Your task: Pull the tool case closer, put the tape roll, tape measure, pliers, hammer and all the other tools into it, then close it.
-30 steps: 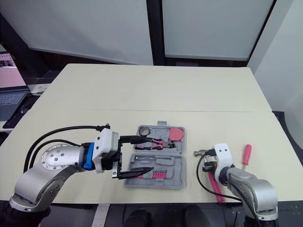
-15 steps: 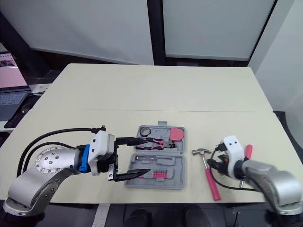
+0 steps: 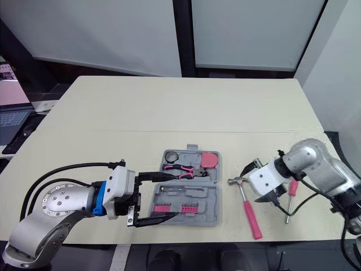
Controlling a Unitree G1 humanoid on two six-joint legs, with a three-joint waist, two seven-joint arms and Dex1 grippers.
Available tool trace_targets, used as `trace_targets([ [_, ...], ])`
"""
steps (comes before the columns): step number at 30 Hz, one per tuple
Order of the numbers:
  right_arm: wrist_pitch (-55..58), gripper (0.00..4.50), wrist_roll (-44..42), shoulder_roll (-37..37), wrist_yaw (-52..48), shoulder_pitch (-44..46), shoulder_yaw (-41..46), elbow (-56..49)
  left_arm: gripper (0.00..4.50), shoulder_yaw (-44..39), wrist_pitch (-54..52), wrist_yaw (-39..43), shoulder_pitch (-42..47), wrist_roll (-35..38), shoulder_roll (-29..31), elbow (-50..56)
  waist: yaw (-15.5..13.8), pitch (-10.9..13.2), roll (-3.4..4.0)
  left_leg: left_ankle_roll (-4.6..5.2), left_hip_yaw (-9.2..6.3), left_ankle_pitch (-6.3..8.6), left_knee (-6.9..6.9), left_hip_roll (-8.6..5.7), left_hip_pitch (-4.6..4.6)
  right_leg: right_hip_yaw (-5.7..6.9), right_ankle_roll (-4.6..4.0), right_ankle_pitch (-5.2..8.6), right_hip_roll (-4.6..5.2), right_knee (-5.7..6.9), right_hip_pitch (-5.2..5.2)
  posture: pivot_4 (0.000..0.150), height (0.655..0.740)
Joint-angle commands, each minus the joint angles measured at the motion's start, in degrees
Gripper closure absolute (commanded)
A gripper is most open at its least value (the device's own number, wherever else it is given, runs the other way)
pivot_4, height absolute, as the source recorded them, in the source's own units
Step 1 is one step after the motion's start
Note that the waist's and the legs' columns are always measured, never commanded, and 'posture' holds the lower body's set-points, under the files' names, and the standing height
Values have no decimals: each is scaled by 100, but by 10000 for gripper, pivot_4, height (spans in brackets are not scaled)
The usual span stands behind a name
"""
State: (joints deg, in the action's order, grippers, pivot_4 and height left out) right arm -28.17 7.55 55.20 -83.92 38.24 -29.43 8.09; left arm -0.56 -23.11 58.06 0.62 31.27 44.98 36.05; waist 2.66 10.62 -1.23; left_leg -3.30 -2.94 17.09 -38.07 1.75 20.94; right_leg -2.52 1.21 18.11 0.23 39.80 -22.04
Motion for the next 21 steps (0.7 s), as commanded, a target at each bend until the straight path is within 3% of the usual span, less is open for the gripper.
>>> trace_targets([
  [1, -1335, 164, 472, -132, -125, 357, -298, 662, 0, -126, 105, -45, -67, 8, 46, 235, -16, 0, 0, 0, -1, 0, 0, 2, -1, -1, 0, 0, 4, 2, 0, 1500, 7400],
  [5, -3023, 164, 1722, -691, 360, 1155, -963, 1821, 0, -173, 103, -62, -234, -88, 148, 298, -17, 1, 1, 0, -2, 0, -6, 0, -8, -3, 1, 0, 9, 10, 1, 1500, 7400],
  [15, -4044, 164, 2923, -1325, 1288, 1890, -1522, 2746, 0, -221, -7, -216, -289, -80, 174, 434, -68, 1, 2, -2, -12, -1, -4, 3, -8, -1, -5, 0, 27, 14, -3, 1500, 7400],
  [18, -4121, 6598, 3046, -1386, 1431, 1910, -1621, 2824, 0, -228, -43, -263, -271, -72, 191, 439, -77, 1, 2, -2, -12, -1, -4, 3, -8, -2, -5, 0, 28, 16, -3, 1500, 7400],
  [21, -4119, 16738, 3146, -1450, 1592, 1905, -1686, 2887, 0, -234, -66, -289, -259, -56, 219, 433, -74, 1, 2, -2, -12, -1, -4, 2, -9, -2, -5, 0, 28, 17, -3, 1500, 7400],
])
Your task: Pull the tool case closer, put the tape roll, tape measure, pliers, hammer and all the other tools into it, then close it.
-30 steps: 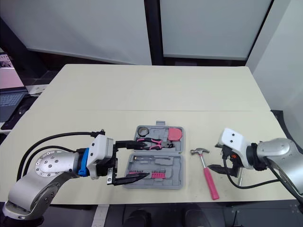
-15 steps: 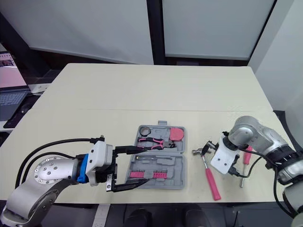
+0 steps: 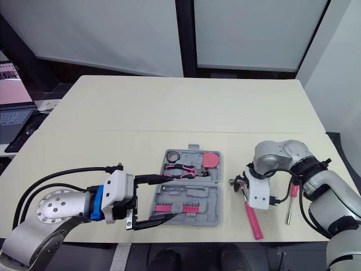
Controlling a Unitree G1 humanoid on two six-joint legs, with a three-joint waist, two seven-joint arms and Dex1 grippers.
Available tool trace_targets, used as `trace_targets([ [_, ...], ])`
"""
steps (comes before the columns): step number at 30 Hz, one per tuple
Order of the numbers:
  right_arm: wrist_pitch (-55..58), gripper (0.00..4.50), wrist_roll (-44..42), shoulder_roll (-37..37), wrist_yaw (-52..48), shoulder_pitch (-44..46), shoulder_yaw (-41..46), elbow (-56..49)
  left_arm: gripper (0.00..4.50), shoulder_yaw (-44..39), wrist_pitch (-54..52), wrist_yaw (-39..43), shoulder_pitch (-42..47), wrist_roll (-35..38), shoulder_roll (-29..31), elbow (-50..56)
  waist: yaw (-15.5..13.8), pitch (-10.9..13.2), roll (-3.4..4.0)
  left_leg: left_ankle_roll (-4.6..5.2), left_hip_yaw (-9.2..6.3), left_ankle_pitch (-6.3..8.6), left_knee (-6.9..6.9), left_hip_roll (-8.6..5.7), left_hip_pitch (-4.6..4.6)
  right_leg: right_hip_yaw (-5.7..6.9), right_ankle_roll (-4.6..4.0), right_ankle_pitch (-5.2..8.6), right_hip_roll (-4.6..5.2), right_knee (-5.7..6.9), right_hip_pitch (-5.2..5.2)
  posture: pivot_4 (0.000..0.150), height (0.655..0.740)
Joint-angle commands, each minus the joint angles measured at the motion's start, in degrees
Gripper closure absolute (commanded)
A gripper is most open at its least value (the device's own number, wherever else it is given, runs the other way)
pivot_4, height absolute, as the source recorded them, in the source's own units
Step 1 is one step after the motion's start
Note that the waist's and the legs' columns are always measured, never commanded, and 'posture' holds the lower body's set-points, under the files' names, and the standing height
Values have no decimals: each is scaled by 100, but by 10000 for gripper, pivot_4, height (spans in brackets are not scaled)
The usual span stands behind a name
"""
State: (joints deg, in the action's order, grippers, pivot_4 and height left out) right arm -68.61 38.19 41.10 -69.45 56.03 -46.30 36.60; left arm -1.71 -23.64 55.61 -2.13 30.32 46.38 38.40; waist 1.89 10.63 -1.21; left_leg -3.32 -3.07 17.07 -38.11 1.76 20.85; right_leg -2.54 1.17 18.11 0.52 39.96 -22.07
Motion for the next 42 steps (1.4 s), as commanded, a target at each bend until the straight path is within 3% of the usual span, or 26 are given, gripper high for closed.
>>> trace_targets([
  [1, -48, 19915, 54, -76, 170, 106, -15, 58, 0, -117, -18, -47, 22, 35, 85, 193, 5, 0, 0, 0, 0, 0, 0, 0, 0, -1, 0, 0, 0, 0, 0, 1500, 7400],
  [7, -13, 31519, 298, -148, 348, 117, -47, 173, 0, -34, -27, -66, 83, -5, 109, 193, 16, -1, -1, 0, 0, 0, 0, -1, -3, 0, -1, 0, -4, 1, 0, 1500, 7400],
  [14, 5, 40582, 494, -138, 567, 200, -36, 295, 0, 22, -24, -51, 139, -23, 86, 169, 17, -1, -1, 0, 1, 0, -1, -2, -4, -1, -1, -1, -4, 2, 1, 1500, 7400],
  [19, 5, 42478, 401, -52, 596, 164, -7, 219, 0, 68, -5, -45, 154, -42, 67, 161, 14, -1, -1, 0, 1, 0, -1, -2, -3, -1, -1, -1, -4, 2, 1, 1500, 7400],
  [26, 756, 42644, -1251, 683, -165, -213, 346, -396, 0, 84, 45, -45, 188, -80, 28, 88, -5, 1, 1, 1, -2, 0, 0, -1, 3, 0, -1, -1, 6, 0, 0, 1500, 7400],
  [30, 2889, 42768, -3260, 1483, -1099, -1095, 1033, -1639, 0, -66, 12, -93, 227, -15, 6, -11, -29, 2, 3, 1, -12, 0, 0, 0, 7, -1, -1, -1, 17, 0, 2, 1500, 7400],
  [32, 3952, 42789, -3841, 1766, -1320, -1511, 1393, -2303, 0, -136, -58, -151, 295, 77, -39, -47, -40, 3, 5, 1, -23, 1, 0, -2, 11, -1, -1, -1, 24, 0, 4, 1500, 7400],
  [38, 9585, 42789, -5455, 1998, -17, -2889, 2989, -4491, 0, -231, -117, -54, 343, 229, 13, -25, -3, 2, 7, 2, -24, 1, 0, -1, 5, -2, 0, -1, 20, 2, 7, 1500, 7400],
  [42, 13475, 42789, -6381, 1294, 1542, -3479, 4278, -5651, 0, -219, -103, 38, 339, 272, 52, -29, -20, 2, 7, 1, -30, 0, 0, -4, 12, 2, 0, 0, 20, 0, 6, 1500, 7400],
])
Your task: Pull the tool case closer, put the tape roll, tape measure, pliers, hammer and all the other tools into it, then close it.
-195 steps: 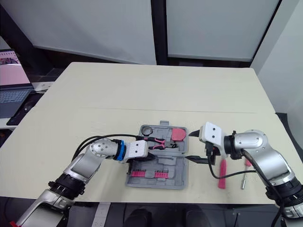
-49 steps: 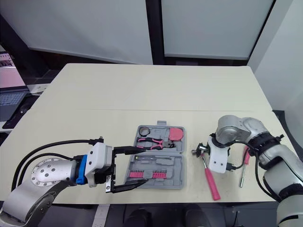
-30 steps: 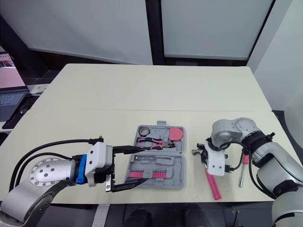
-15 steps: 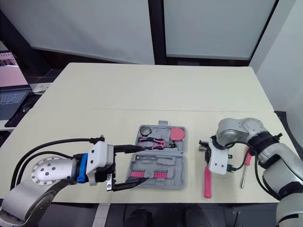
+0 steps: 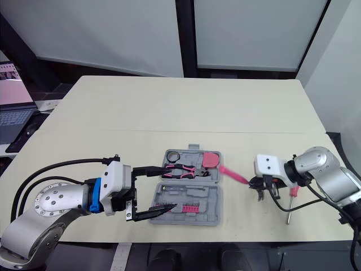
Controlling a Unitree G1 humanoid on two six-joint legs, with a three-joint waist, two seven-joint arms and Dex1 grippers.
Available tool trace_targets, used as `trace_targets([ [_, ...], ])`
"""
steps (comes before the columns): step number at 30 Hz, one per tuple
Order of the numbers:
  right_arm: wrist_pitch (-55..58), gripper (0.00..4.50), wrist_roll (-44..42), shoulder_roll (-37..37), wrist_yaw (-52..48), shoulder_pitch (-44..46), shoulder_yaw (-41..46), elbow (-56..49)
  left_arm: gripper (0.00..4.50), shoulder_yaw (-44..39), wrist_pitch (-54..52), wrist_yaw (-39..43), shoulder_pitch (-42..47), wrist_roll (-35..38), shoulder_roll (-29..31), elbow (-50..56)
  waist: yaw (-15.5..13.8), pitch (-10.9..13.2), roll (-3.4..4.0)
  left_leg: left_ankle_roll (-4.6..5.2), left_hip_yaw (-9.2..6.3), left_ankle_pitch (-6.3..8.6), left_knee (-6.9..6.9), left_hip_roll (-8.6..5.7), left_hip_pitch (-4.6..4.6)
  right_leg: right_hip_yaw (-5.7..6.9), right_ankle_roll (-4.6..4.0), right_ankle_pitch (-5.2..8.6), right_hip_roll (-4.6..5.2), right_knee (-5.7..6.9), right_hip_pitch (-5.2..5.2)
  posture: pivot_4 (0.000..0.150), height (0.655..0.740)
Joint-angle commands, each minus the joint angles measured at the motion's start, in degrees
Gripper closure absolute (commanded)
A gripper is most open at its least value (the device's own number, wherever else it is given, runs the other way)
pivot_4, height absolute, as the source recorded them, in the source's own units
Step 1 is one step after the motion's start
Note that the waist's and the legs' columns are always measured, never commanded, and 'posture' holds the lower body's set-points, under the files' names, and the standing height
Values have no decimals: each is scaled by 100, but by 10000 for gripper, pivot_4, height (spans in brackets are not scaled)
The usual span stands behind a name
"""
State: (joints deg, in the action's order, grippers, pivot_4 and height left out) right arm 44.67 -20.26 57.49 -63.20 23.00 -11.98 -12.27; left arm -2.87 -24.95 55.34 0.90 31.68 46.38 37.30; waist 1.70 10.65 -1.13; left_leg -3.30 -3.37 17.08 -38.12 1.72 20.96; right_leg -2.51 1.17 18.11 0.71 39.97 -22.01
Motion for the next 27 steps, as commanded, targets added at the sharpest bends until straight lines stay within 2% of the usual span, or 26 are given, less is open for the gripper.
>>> trace_targets([
  [1, 2901, 42789, -501, -684, 1328, -326, 1162, -1016, 0, -73, 12, 77, 73, 147, 41, 81, -7, -1, -1, 0, 2, 0, 2, -5, 2, -1, 1, 0, 0, -2, -2, 1500, 7400],
  [3, 4282, 42789, -389, -1457, 2038, -519, 1802, -1404, 0, -11, -18, 95, 150, 167, 24, 90, -16, -1, -2, 0, -3, 0, 2, -6, 4, 3, 1, 0, -2, -4, -1, 1500, 7400],
  [4, 4609, 42789, -417, -1720, 2306, -587, 2020, -1502, 0, 5, -23, 99, 165, 174, 24, 94, -17, -1, -2, 0, -4, 0, 4, -9, 7, 3, 1, 1, -5, -6, -3, 1500, 7400],
  [9, 4783, 42789, -264, -2908, 3985, -1031, 2581, -1899, 0, 64, -112, 149, 299, 289, 35, 143, -5, -2, 1, -1, 6, 0, 4, -14, 9, -4, 5, 2, -30, -6, -7, 1500, 7400],
  [14, 4783, 42789, -147, -3425, 4741, -995, 2630, -1782, 0, 94, -133, 187, 441, 339, -3, 106, 9, -3, 1, -1, 19, -1, 5, -19, 7, -3, 5, 2, -45, -4, -9, 1500, 7400],
  [16, 4782, 35645, -69, -3650, 4814, -867, 2697, -1643, 0, 90, -108, 212, 439, 331, 0, 83, 23, -3, 1, -1, 23, 0, 6, -17, 7, -5, 5, 2, -54, -6, -9, 1500, 7400],
  [21, 4307, 25712, -122, -3386, 4671, -1111, 2497, -1788, 0, 53, -70, 251, 378, 321, 18, 75, 18, -3, 2, -1, 26, 0, 11, -16, 7, -7, 4, 2, -57, -4, -18, 1500, 7400],
  [25, 2415, 17473, 80, -2597, 4034, -1923, 1881, -2003, 0, 54, -56, 222, 330, 309, -14, 111, -2, -3, 1, -1, 29, 0, 10, -17, 16, -6, 5, 2, -55, -13, -16, 1500, 7400],
  [27, 1403, 12495, 134, -2557, 3735, -2379, 1774, -1959, 0, 83, -52, 190, 315, 294, -39, 137, 6, -5, -1, -1, 32, 0, 10, -17, 16, -7, 6, 3, -56, -14, -15, 1500, 7400],
])
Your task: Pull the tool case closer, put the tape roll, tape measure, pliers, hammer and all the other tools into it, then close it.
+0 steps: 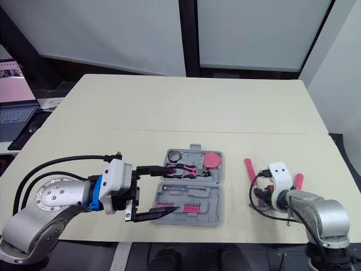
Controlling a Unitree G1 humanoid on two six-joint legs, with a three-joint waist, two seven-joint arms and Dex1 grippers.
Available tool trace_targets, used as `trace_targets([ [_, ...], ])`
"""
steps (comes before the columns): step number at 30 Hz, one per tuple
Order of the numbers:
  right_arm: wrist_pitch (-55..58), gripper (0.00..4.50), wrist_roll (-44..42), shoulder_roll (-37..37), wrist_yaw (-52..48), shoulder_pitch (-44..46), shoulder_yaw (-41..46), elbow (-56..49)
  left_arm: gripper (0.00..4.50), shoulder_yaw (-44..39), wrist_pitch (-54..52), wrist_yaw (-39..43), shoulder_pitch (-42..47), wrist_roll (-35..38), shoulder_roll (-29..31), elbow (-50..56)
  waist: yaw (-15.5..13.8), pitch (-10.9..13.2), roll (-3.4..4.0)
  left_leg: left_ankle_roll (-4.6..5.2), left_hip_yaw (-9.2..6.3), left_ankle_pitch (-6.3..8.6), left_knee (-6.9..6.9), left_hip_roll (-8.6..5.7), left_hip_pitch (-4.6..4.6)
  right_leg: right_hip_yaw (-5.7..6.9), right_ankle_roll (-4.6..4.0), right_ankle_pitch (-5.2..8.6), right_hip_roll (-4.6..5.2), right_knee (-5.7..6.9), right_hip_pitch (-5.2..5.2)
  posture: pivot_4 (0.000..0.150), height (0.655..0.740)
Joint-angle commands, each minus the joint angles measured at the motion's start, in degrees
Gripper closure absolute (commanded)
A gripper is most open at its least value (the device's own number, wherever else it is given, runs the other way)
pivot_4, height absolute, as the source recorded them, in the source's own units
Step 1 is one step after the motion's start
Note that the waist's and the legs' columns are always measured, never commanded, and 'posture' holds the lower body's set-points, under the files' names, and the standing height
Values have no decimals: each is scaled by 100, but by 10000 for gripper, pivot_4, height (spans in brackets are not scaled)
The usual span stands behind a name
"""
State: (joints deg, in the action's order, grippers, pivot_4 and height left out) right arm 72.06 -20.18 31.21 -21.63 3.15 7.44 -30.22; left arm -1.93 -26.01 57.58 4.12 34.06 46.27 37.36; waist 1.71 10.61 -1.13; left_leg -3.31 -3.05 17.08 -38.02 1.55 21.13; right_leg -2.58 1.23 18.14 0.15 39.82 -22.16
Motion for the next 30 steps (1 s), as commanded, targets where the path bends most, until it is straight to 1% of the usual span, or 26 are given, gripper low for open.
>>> trace_targets([
  [1, -1766, 9675, 192, 100, -542, -588, -254, -122, 0, 10, 54, -47, -4, 48, -38, 133, 8, -1, -2, 0, 0, 0, 0, 0, -2, -1, 0, 0, -2, 0, 2, 1500, 7400],
  [2, -2117, 6534, 230, 20, -574, -762, -276, -59, 0, 41, 42, -67, 21, 41, -54, 132, 10, -1, -2, 0, 0, 0, 0, 0, -4, -1, 0, 0, -4, 1, 4, 1500, 7400],
  [4, -2695, 6534, 448, -48, -485, -1002, -359, 143, 0, 93, 2, -103, 95, 47, -77, 123, 23, -1, -2, 0, 1, 0, -1, 4, -8, -3, 0, 0, -9, 6, 5, 1500, 7400],
  [7, -3138, 6534, 614, -202, -284, -1087, -320, 404, 0, 128, -36, -115, 182, 64, -85, 102, 27, -1, -1, -1, 3, -1, -3, 5, -15, -7, 0, 0, -11, 10, 6, 1500, 7400],
  [12, -3448, 6534, 739, -266, -191, -1205, -306, 554, 0, 171, -53, -67, 336, 66, -69, 2, 11, -1, -1, -2, 2, -1, -2, 5, -11, -6, -1, 0, -11, 8, 7, 1500, 7400],
  [15, -3412, 6534, 745, -283, -151, -1275, -321, 465, 0, 178, -71, -55, 369, 66, -70, -11, 6, -1, -1, -2, 1, -1, -2, 5, -10, -7, -1, 0, -9, 7, 7, 1500, 7400],
  [18, -3199, 12402, 765, -292, -79, -1291, -385, 283, 0, 178, -86, -55, 377, 69, -65, -3, 9, -1, -1, -2, -1, -1, -2, 6, -10, -8, -1, 0, -9, 8, 7, 1500, 7400],
  [21, -2782, 21904, 782, -403, 119, -1178, -551, 2, 0, 177, -91, -74, 361, 59, -67, 13, 13, -1, -1, -2, -2, -1, -2, 6, -12, -9, -1, 0, -9, 9, 7, 1500, 7400],
  [23, -2600, 26544, 795, -486, 232, -1078, -623, -95, 0, 177, -91, -87, 353, 53, -70, 24, 14, -1, -1, -2, -4, -1, -2, 7, -13, -9, -2, 0, -11, 9, 6, 1500, 7400],
  [30, -2009, 39622, 877, -699, 584, -713, -868, -260, 0, 212, -107, -132, 377, 19, -85, 25, 9, -1, -1, -2, -4, -1, -2, 6, -11, -9, -1, 0, -7, 8, 6, 1500, 7400],
])
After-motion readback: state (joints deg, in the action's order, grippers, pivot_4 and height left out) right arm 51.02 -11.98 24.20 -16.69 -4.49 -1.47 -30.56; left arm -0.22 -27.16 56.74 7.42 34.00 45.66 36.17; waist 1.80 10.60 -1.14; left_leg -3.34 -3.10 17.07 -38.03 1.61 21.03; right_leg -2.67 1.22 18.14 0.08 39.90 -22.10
